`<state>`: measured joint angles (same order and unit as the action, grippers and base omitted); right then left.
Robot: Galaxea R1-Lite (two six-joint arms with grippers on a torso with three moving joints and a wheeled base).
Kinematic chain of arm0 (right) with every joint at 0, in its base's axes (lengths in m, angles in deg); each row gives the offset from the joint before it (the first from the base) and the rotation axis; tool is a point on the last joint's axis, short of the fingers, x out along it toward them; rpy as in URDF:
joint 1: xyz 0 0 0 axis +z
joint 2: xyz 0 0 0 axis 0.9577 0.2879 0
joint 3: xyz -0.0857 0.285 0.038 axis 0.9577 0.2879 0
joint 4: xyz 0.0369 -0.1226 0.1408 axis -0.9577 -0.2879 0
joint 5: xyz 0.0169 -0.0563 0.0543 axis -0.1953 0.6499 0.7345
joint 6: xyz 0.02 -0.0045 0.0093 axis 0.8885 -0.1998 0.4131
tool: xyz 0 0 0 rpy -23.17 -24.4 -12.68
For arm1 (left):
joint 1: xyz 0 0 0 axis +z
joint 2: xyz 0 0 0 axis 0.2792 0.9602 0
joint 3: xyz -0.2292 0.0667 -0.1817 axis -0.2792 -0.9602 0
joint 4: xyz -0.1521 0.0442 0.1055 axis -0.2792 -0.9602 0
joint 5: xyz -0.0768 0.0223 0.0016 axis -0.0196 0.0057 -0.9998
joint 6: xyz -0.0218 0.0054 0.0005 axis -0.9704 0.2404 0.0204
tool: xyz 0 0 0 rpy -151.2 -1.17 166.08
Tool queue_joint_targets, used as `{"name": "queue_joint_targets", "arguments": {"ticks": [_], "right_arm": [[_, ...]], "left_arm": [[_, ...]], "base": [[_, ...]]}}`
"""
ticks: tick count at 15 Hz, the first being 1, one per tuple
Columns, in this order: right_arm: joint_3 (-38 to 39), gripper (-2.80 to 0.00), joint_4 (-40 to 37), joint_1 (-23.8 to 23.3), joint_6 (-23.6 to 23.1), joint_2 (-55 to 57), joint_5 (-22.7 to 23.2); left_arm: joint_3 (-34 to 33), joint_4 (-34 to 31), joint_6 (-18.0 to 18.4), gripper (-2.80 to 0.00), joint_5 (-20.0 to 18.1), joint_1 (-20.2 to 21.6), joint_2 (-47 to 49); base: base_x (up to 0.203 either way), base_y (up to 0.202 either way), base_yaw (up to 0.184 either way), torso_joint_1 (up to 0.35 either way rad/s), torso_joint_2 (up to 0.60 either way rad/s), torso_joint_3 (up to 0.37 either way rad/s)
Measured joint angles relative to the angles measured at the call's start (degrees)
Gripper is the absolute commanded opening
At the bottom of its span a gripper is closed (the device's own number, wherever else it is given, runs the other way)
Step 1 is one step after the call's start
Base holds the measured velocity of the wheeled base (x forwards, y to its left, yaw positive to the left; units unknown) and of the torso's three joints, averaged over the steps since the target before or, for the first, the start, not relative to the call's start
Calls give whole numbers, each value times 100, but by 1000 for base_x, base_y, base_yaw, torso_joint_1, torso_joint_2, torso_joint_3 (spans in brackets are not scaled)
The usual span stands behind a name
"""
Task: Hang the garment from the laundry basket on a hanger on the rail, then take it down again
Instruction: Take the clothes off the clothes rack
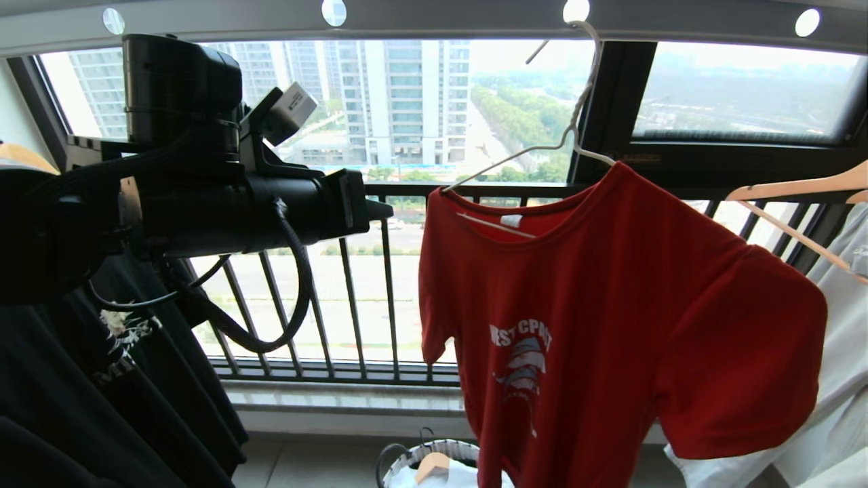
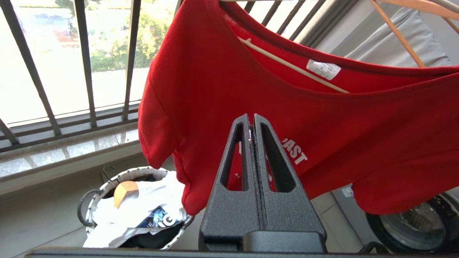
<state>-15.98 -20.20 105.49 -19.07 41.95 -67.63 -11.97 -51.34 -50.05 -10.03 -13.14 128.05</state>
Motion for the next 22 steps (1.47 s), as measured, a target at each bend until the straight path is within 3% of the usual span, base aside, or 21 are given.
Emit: {"name": "queue_joint_targets", "arguments": {"ticks": [1,6,11,12,17,18,19,22], "right_arm": [[-2,-280,2,0,0,5,4],[-183,-280,22,2,0,143,111],[-760,-280,24,92,-17,685,276],[-883,-280,24,238,-22,846,278],[-1688,-280,59,914,-15,1838,95],[-1858,-80,63,1012,-12,2005,-56],[-2013,0,63,1093,-18,2153,-147],[-2407,0,55,1211,-41,2496,-193]], "left_arm": [[-12,0,-1,0,-53,-12,-20],[-272,9,-7,0,-839,-22,-287],[-328,24,11,0,-825,-11,-241],[-323,23,28,-280,-810,1,-212],[-213,277,15,-280,-752,348,20],[-197,396,-1,-280,-740,432,79],[-182,419,0,-280,-740,498,127],[-160,425,2,-280,-739,560,208]], "base": [[0,0,0,0,0,0],[0,0,0,0,0,0],[0,0,0,0,0,0],[0,0,0,0,0,0],[0,0,0,0,0,0],[0,0,0,0,0,0],[0,0,0,0,0,0],[0,0,0,0,0,0]]}}
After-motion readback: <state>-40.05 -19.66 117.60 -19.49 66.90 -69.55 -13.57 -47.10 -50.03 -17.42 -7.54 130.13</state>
